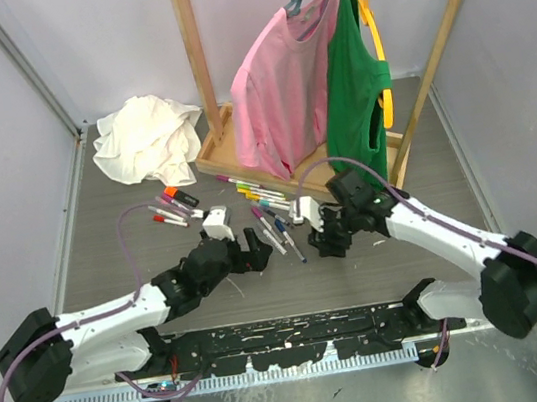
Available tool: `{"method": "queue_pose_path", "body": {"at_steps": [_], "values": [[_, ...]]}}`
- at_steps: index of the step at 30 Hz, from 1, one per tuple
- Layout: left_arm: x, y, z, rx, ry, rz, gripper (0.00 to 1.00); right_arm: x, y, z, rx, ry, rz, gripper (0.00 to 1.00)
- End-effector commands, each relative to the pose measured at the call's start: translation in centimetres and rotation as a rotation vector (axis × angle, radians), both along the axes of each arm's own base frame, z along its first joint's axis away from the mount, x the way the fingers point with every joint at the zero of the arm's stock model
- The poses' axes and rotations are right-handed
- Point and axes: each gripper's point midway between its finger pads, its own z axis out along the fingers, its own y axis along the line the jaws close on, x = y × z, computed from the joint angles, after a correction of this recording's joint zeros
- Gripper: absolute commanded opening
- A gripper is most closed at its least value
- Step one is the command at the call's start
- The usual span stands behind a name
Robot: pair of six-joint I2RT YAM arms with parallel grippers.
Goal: Open the pen caps
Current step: Pick up the pen from the center of the board.
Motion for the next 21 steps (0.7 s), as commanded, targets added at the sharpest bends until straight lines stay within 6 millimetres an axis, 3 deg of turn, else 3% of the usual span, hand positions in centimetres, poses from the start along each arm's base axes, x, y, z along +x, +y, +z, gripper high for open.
{"method": "queue_pose_path", "body": {"at_steps": [1,5,12,21], "values": [[1.3,4.1,0.6,0.067,-0.111,0.132,1.0,4.3,4.8,2.1,0.083,-0.036,-0.148,0.5],[1.1,6.0,1.6,0.06,-0.182,0.162,0.98,5.9,7.1,1.1,0.073,-0.009,-0.247,0.51],[0.9,8.1,1.8,0.009,-0.247,0.221,0.98,9.0,8.7,-0.6,0.032,-0.065,-0.483,0.5],[0.8,8.7,2.3,-0.038,-0.273,0.242,0.98,7.9,9.0,-3.3,-0.011,0.011,-0.475,0.4]]}}
